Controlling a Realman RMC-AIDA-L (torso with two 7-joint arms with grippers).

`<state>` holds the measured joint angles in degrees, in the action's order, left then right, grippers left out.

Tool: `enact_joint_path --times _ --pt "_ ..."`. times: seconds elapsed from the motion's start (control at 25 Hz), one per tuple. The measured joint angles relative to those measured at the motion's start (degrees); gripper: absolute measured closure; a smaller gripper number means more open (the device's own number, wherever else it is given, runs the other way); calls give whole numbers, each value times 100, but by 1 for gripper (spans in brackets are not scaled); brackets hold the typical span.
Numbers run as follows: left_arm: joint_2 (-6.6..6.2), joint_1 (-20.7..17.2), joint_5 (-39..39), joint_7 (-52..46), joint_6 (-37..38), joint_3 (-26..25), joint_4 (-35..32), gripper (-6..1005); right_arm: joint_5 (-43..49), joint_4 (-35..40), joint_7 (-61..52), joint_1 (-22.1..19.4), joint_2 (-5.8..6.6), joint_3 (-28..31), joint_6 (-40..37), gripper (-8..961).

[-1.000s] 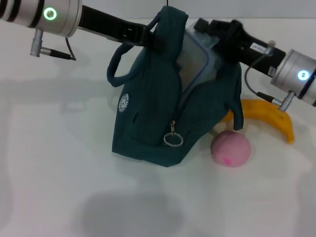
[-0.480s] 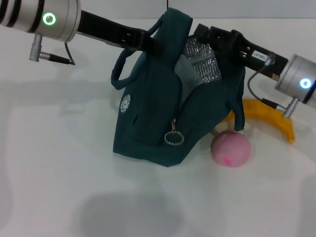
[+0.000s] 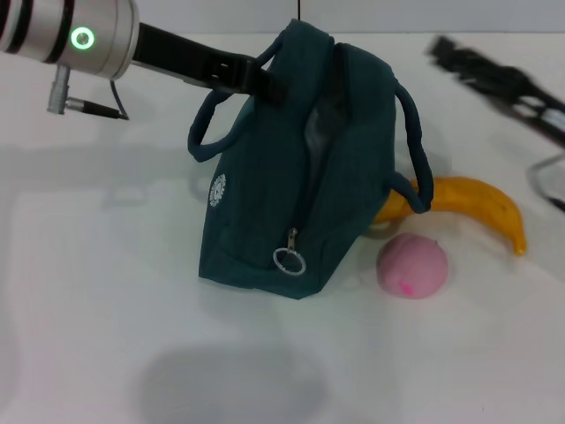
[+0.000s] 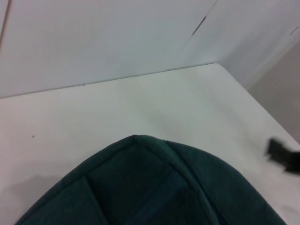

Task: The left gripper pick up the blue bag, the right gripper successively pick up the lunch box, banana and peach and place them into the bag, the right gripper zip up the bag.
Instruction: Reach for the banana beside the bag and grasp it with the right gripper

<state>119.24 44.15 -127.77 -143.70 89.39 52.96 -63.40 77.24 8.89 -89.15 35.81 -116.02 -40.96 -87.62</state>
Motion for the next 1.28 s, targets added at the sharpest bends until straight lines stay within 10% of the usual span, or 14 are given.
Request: enact_joint_path --times 0.4,0.64,0.92,1.28 --pt "-38 -175 -18 7 -105 -5 3 950 -127 1164 79 -1150 155 -70 316 454" --pt "-43 -264 -30 18 -133 -5 3 950 1352 2179 -497 -1530 579 -175 64 433" --pt "-39 -275 -35 15 -140 -10 4 949 2267 4975 -657 -2063 265 -286 -428 408" --pt "0 -283 1 1 -215 -14 65 949 3484 6703 -1933 -1344 243 -538 -433 317"
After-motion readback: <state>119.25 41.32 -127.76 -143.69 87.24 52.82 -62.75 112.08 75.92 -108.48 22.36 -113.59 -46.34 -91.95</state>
